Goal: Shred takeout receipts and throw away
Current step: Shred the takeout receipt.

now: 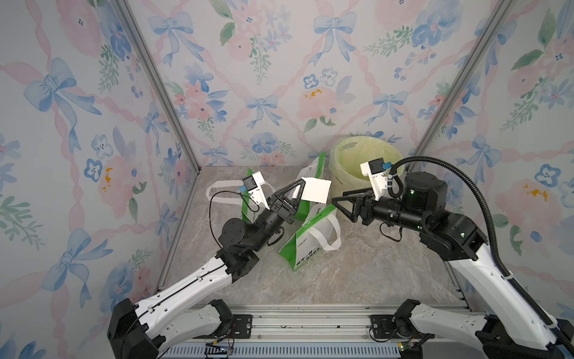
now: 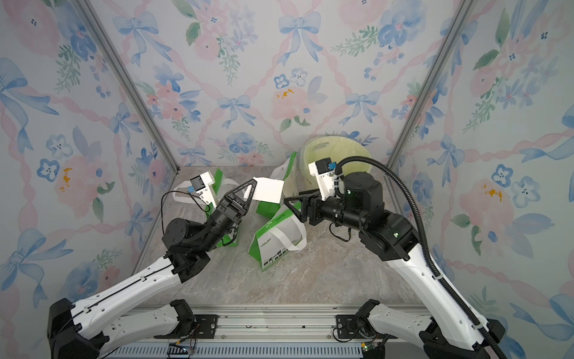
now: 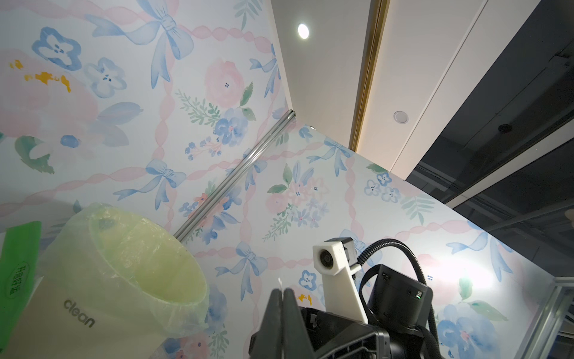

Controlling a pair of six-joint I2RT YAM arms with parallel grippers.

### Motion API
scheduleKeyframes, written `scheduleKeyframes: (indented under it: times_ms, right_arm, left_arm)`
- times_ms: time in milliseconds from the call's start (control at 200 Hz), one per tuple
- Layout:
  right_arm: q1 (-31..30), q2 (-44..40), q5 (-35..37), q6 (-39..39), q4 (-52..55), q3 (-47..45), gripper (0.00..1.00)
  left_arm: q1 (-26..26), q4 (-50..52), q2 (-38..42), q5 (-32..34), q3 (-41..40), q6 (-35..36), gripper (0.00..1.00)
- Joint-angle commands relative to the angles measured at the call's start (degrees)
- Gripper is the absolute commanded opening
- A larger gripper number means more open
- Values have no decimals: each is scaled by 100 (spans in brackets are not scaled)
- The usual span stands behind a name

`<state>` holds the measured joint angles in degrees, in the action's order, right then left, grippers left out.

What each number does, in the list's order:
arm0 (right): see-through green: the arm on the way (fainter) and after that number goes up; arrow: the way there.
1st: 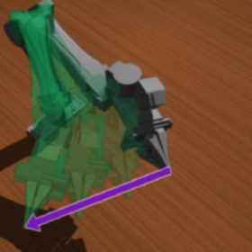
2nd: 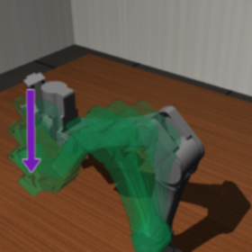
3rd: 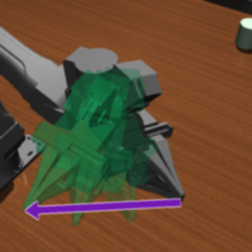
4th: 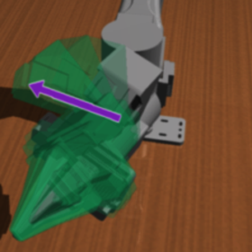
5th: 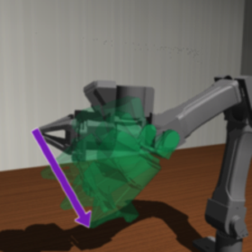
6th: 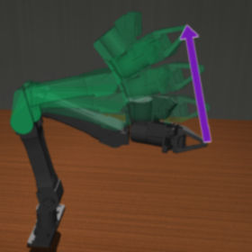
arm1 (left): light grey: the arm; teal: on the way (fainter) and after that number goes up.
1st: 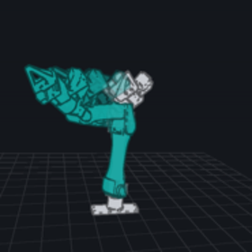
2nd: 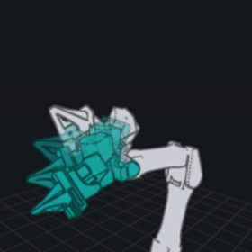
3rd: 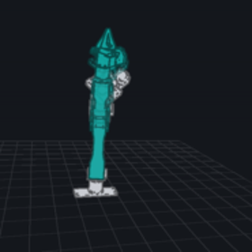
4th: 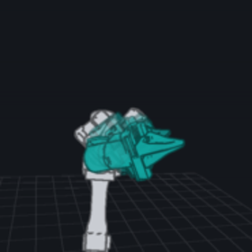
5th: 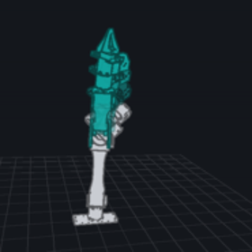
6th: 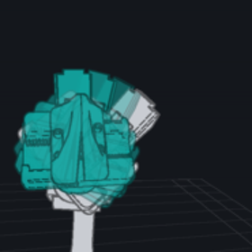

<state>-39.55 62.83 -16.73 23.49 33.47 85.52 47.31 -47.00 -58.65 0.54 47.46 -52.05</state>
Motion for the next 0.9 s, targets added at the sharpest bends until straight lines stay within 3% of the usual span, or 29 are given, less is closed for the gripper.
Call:
scheduleKeyframes:
  times_ms: [0, 220, 420, 645, 895]
  right_arm:
    - [-62, -139, -341, 441, -710, -184, 71]
    - [-136, 142, -758, 903, -1229, -105, 81]
    - [-146, 430, -1078, 1193, -1746, 124, 79]
    - [-146, 685, -1354, 1754, -2311, 175, 44]
    - [-149, 661, -1638, 1708, -2304, 56, 0]
  left_arm:
    - [-48, -454, 77, -244, -101, -254, 0]
    - [-35, -749, 45, -422, -179, -558, 0]
    - [28, -763, 69, -499, -264, -574, 0]
    - [120, -776, 47, -476, -263, -552, 0]
    - [165, -777, 36, -370, -281, -595, 0]
